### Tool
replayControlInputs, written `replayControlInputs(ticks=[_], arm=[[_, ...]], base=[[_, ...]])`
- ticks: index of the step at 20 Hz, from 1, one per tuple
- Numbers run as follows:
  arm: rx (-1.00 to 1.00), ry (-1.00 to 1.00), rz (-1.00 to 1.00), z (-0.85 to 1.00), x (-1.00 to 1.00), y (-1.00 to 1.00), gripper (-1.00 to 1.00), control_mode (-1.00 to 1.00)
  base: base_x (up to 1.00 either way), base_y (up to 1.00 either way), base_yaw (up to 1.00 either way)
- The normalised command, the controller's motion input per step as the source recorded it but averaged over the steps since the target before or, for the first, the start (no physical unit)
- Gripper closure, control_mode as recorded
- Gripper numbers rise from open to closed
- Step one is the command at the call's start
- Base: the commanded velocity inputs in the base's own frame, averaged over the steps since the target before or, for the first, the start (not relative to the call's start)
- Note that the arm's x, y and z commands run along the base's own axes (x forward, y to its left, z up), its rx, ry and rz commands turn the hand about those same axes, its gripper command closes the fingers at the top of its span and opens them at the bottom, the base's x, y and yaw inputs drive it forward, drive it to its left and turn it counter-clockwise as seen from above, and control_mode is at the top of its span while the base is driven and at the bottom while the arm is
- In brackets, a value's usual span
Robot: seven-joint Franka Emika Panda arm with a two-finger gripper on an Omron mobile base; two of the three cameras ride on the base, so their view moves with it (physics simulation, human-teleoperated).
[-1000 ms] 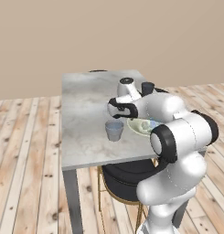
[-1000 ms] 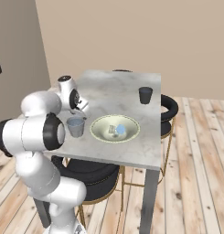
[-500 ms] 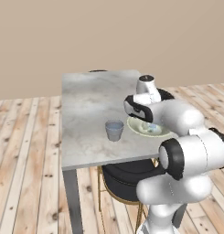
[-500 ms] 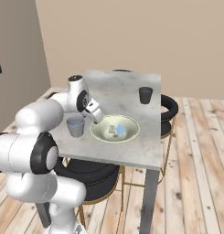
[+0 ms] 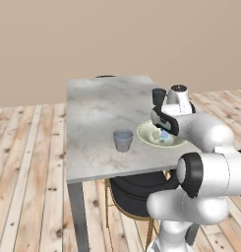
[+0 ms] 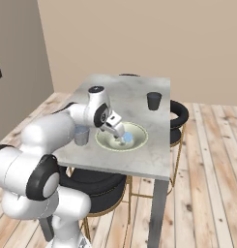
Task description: There are four ice cubes in the ice bowl. Place two ice cubes in each glass of water.
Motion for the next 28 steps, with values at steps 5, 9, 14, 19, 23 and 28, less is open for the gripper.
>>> replayControlInputs(ticks=[5, 9, 14, 19, 23, 28], arm=[[-0.04, 0.10, 0.12, -0.01, 0.17, -0.22, -1.00, -1.00], [-0.01, 0.09, 0.21, -0.23, 0.04, -0.19, -1.00, -1.00], [0.00, 0.01, 0.14, -0.33, 0.10, -0.07, -1.00, -1.00], [0.02, -0.04, 0.00, -0.32, 0.32, 0.00, -1.00, -1.00], [0.00, 0.00, 0.00, -0.31, 0.27, 0.00, -1.00, -1.00], [0.00, 0.00, 0.00, -0.24, 0.22, 0.00, -1.00, -1.00]], base=[[0.00, 0.00, 0.00], [0.00, 0.00, 0.00], [0.00, 0.00, 0.00], [0.00, 0.00, 0.00], [0.00, 0.00, 0.00], [0.00, 0.00, 0.00]])
